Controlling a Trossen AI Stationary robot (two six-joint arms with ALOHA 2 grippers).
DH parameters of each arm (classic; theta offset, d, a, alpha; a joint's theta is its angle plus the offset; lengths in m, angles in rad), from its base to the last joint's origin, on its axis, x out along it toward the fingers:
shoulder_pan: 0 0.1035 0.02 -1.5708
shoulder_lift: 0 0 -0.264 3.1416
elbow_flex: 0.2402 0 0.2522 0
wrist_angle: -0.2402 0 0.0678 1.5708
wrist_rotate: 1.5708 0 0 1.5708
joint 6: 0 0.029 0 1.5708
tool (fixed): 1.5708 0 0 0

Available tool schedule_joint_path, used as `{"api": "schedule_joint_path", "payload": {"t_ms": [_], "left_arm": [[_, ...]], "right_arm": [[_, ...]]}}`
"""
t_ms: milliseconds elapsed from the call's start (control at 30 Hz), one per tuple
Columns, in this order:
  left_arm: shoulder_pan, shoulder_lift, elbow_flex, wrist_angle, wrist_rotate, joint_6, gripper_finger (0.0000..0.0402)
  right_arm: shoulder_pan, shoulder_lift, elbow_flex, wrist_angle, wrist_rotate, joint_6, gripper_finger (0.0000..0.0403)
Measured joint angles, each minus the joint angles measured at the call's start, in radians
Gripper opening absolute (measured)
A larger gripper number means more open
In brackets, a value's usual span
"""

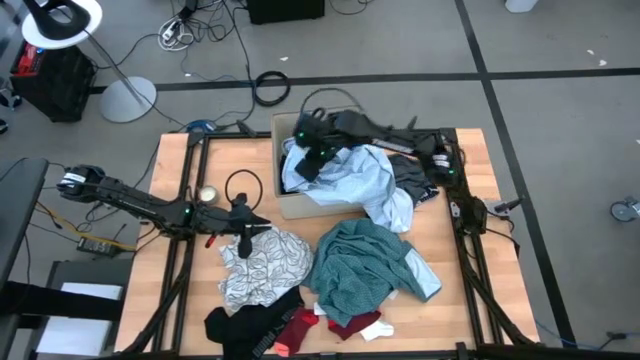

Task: Sort clothes
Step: Put the blue shirt into the laundry organizer

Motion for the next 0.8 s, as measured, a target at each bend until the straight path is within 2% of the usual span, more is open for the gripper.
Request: {"api": "schedule_joint_path", "payload": {"t_ms": [200,367,467,633,800], "left_arm": [[0.001,0.000,0.001,0.000,0.000,0.000,0.0083],[0.001,0.000,0.001,0.000,0.000,0.000,0.0083],[0.001,0.000,0.001,0.000,0.000,0.000,0.0083],[0.001,0.000,0.001,-0.001,0.000,0.000,0.0083],[0.001,0.000,0.001,0.000,0.000,0.000,0.0083]], "right_arm": [[-0.019,0.125,0.000,0.010,-0.086,0.005,0.0156],[-0.028,0.135,0.001,-0.012,-0.123,0.000,0.0201],[-0.035,0.092,-0.001,-0.025,-0.143,-0.006,0.0217],[-0.040,-0.056,-0.001,-0.023,-0.142,-0.006,0.0226],[-0.036,-0.210,-0.001,-0.028,-0.053,0.007,0.0224]]}}
